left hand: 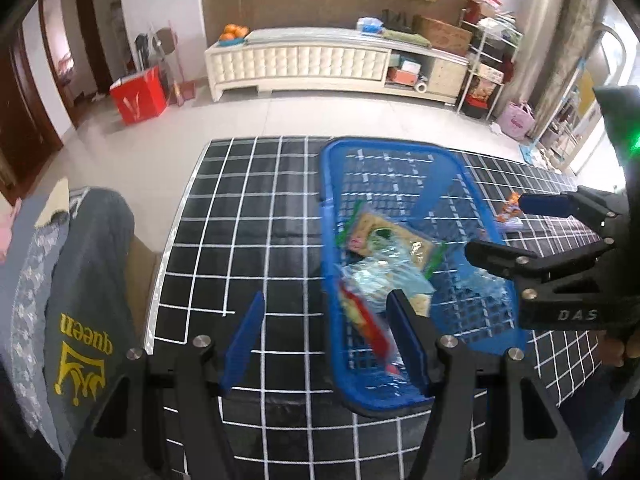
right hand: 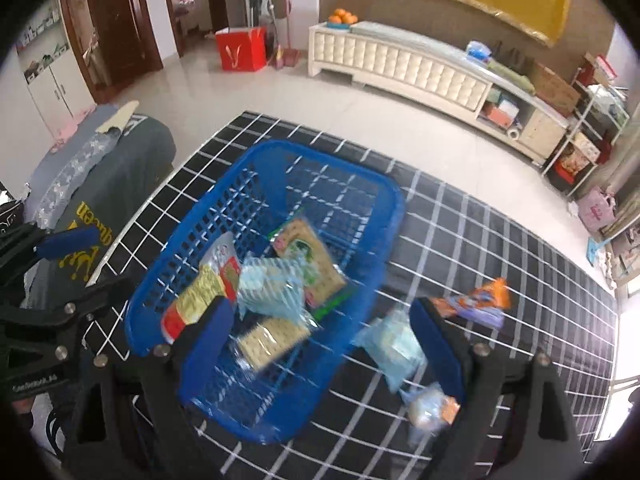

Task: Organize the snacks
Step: 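Move the right gripper to the red snack bag and grasp it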

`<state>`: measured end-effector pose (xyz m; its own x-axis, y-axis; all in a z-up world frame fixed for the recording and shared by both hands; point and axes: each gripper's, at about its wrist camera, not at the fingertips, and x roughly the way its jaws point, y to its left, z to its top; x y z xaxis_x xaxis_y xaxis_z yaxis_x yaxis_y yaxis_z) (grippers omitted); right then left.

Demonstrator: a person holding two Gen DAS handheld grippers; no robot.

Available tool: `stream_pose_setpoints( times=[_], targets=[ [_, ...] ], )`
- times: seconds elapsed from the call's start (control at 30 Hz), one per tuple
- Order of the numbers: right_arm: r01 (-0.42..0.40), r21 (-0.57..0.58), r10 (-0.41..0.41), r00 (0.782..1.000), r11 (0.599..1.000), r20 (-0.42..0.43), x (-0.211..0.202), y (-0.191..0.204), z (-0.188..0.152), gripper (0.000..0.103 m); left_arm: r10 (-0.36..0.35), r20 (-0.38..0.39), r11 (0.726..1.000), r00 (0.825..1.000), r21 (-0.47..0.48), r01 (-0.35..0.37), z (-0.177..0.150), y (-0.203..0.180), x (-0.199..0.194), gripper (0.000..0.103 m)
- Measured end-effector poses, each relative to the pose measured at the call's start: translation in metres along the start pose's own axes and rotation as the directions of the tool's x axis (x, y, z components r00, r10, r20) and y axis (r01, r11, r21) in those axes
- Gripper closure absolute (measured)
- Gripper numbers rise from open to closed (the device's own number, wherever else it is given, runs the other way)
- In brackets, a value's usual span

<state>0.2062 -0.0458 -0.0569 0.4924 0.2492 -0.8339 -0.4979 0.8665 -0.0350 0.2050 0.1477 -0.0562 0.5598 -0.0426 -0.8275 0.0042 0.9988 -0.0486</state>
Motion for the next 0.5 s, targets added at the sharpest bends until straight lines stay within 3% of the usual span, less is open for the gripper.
stream_pose_setpoints(
  times=[0.23,0.5],
  targets=[
    [0.033,0.061,-0.036,0.998,0.998,0.051,-0.048,-0.039,-0.029,0.010,-0.019,0.035,0.999,0.999,0.044,0.018,-0.001,-0.049,-0.030,0.042],
    [0.059,0.144,-0.067,0.996,0.988,0.051,-0.072,-0.087,-0.069,0.010,-0.058,0.061,0.993,0.996,0.106,0.051,-0.003,-0.109,-0.047,0.042]
  ],
)
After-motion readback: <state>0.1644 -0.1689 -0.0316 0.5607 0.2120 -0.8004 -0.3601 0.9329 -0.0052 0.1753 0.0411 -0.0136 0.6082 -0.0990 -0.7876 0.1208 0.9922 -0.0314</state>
